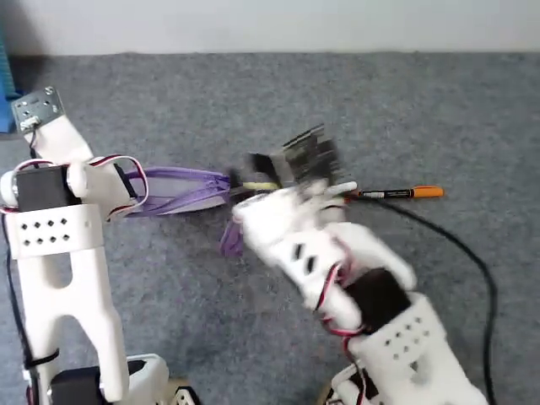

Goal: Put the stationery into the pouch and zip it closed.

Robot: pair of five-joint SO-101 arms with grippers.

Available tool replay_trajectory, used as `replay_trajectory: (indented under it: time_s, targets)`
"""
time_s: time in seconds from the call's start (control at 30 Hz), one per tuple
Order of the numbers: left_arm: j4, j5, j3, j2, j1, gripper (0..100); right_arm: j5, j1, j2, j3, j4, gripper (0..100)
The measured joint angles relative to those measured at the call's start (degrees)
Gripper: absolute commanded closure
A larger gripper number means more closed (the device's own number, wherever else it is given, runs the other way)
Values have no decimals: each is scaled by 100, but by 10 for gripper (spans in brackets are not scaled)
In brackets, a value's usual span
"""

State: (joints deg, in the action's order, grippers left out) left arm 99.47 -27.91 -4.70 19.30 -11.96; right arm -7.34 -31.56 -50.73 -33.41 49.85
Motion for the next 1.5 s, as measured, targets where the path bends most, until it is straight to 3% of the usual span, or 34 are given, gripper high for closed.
replay_trajectory:
  time_s: [0.2, 0.37, 0.57, 1.0, 1.23, 1.5]
  targets:
    - [0, 0, 0, 0, 0, 988, -888, 1960, 615, 0, 1196, 876]
    - [0, 0, 0, 0, 0, 988, -1178, 2954, 1653, 0, 1248, 876]
    - [0, 0, 0, 0, 0, 988, -1644, 3604, 3341, 589, 1319, 876]
    - [0, 0, 0, 0, 0, 988, -2303, 4193, 6840, 3525, 1327, 873]
    - [0, 0, 0, 0, 0, 988, -2532, 4325, 8018, 5134, 2268, 730]
    - [0, 0, 0, 0, 0, 988, -2576, 4440, 9125, 6681, 2875, 772]
